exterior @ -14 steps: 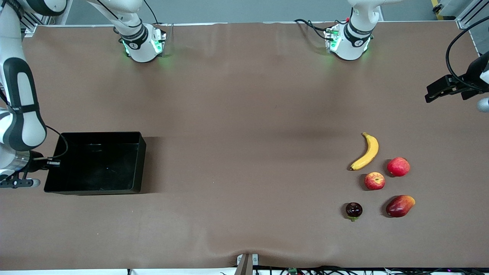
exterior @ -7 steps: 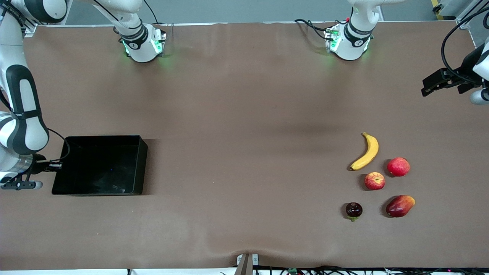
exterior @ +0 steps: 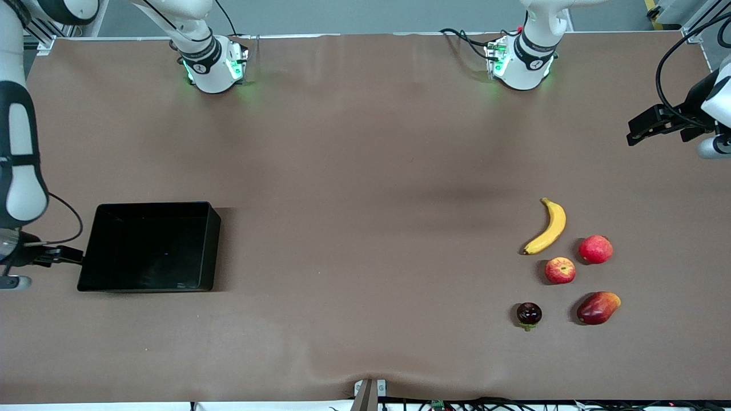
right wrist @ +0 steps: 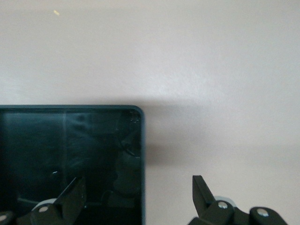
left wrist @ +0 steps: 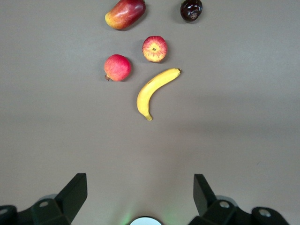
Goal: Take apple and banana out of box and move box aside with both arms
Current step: 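Open the right gripper off the box rim and raise it away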
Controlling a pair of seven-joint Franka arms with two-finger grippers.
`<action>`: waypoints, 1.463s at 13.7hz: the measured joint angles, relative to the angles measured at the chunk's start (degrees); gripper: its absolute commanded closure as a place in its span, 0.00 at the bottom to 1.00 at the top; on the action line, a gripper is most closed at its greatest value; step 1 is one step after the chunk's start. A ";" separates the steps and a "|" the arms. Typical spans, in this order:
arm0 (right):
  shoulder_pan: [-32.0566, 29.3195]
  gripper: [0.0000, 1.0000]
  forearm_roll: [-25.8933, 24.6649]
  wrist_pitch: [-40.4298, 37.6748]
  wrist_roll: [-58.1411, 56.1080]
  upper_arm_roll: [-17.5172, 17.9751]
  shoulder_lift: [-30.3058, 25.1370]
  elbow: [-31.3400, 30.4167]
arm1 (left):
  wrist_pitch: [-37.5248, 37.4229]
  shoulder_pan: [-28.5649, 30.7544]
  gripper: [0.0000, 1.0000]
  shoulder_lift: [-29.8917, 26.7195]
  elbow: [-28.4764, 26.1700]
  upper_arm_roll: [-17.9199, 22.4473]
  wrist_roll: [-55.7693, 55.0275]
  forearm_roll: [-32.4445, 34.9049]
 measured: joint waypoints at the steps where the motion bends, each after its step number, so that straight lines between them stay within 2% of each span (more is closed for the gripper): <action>1: 0.66 0.00 0.00 -1.50 0.70 0.28 -1.60 0.06 | 0.03 -0.01 0.00 0.00 0.00 -0.11 -0.03 0.00; 8: 11.95 0.00 -0.01 -14.17 18.98 0.85 -8.73 -0.09 | 0.04 -0.10 0.00 -0.07 0.01 -1.11 -2.46 0.00; 11: 16.52 0.00 -0.08 -20.28 23.86 0.89 -13.47 -1.03 | 0.03 -0.09 0.00 -0.37 0.10 -1.12 -2.46 0.00; 17: 17.53 0.00 -0.09 -32.37 24.04 0.95 -27.15 -5.85 | -0.01 -0.04 0.00 -0.64 0.18 -1.07 -2.46 0.00; 20: 18.10 0.00 -0.04 -33.98 22.36 1.12 -30.34 -5.28 | 0.00 0.00 0.00 -0.65 0.19 -0.96 -2.46 0.00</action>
